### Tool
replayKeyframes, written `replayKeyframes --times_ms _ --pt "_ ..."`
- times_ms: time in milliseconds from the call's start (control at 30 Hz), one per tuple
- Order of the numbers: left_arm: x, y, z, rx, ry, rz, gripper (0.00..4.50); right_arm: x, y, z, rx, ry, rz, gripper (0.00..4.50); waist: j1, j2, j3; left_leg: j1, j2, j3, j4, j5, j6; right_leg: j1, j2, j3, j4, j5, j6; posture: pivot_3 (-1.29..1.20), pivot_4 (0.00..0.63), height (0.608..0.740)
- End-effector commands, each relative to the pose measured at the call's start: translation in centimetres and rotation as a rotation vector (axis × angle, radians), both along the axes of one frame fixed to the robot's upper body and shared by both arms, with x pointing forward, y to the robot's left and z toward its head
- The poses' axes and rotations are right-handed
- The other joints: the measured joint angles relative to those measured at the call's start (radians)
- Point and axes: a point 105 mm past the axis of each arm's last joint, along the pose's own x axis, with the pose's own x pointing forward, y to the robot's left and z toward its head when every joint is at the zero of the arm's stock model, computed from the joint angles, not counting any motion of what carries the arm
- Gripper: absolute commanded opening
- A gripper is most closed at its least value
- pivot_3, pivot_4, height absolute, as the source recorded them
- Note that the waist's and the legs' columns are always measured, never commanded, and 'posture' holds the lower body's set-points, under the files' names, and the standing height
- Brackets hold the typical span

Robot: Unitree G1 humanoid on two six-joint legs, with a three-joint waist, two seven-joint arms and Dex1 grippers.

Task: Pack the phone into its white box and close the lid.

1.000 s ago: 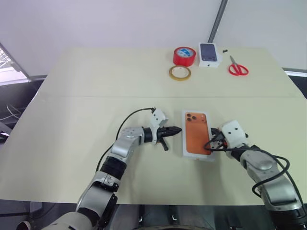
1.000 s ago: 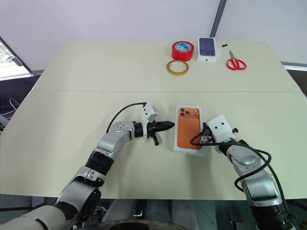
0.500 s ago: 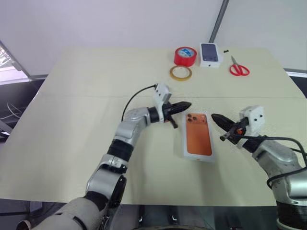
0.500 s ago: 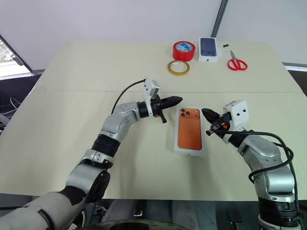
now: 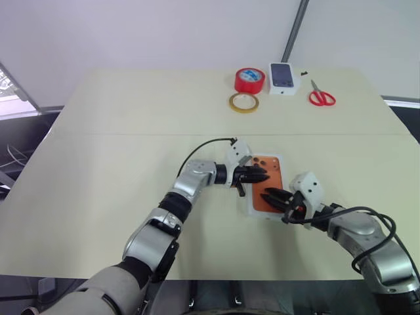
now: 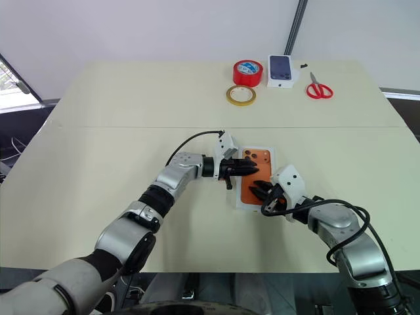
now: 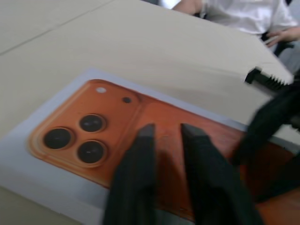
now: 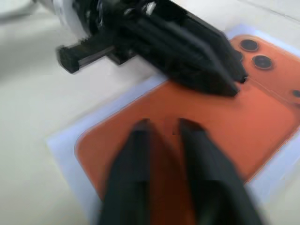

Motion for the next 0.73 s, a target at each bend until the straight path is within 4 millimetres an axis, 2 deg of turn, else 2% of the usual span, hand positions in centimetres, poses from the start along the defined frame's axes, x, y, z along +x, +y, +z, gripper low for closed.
replayKeyframes --times_ms 33,133,200,267,367,433,500,600,733 --pt "0.9 2.5 2.5 -0.079 -0.063 0.052 2.8 1.2 -1.1 3.0 0.071 -0.109 -0.047 2.94 -0.002 0.0 0.0 0.0 0.0 0.0 0.0 0.0 0.0 -0.001 0.0 0.0 0.0 0.0 0.0 0.0 0.15 0.74" --pt "1.1 5.6 4.5 -0.121 -0.085 0.101 4.34 1.7 -2.4 4.9 0.116 -0.162 -0.074 4.49 -0.005 0.001 0.001 -0.003 0.0 0.0 0.0 0.001 -0.002 -0.004 -0.001 0.001 0.002 0.0 0.0 0.0 0.15 0.74" --pt "0.9 8.7 4.9 -0.089 -0.145 0.146 4.43 1.9 -3.3 6.0 0.092 -0.215 -0.079 4.5 -0.003 0.001 0.0 -0.004 0.0 0.0 0.0 0.001 -0.002 -0.005 -0.001 0.001 0.002 0.0 0.0 0.0 0.15 0.74" --pt "0.5 11.5 4.3 -0.024 -0.118 0.168 4.43 1.8 -4.0 6.2 0.075 -0.223 -0.071 4.5 -0.003 0.001 0.0 -0.004 0.0 0.0 -0.001 0.001 -0.002 -0.005 -0.001 0.001 0.002 0.0 0.0 0.0 0.15 0.74" --pt "0.8 15.9 4.2 -0.021 -0.104 0.291 4.43 1.5 -5.2 6.1 0.013 -0.225 -0.048 4.5 0.001 0.002 0.0 -0.004 0.0 0.0 -0.001 0.001 -0.002 -0.005 -0.002 0.0 0.001 0.0 0.0 0.0 0.15 0.74" --pt "0.3 18.3 4.3 -0.014 -0.148 0.344 4.43 1.5 -6.2 6.1 -0.001 -0.222 -0.05 4.5 0.002 0.002 0.0 -0.004 0.0 0.0 -0.001 0.001 -0.002 -0.005 -0.002 0.0 0.001 0.0 0.0 0.0 0.15 0.74" --pt "-0.1 21.0 3.6 0.04 -0.145 0.417 4.43 0.7 -7.4 5.8 -0.022 -0.191 -0.023 4.5 0.008 0.002 0.0 -0.004 0.0 0.0 -0.001 0.001 -0.002 -0.004 -0.003 0.0 0.0 0.0 0.0 0.0 0.15 0.74" --pt "-0.7 22.8 3.2 0.049 -0.141 0.477 4.43 -0.2 -8.7 5.1 -0.037 -0.142 -0.006 4.5 0.009 0.002 0.0 -0.004 0.0 0.0 -0.002 0.0 -0.002 -0.004 -0.003 0.0 -0.001 0.0 0.0 0.0 0.15 0.74" --pt "-1.7 24.0 2.8 0.096 -0.182 0.533 4.43 -0.3 -9.6 5.0 -0.009 -0.116 -0.02 4.5 0.007 0.002 0.001 -0.004 0.0 0.0 -0.002 0.0 -0.001 -0.004 -0.004 0.0 -0.001 0.0 0.0 0.0 0.15 0.74"
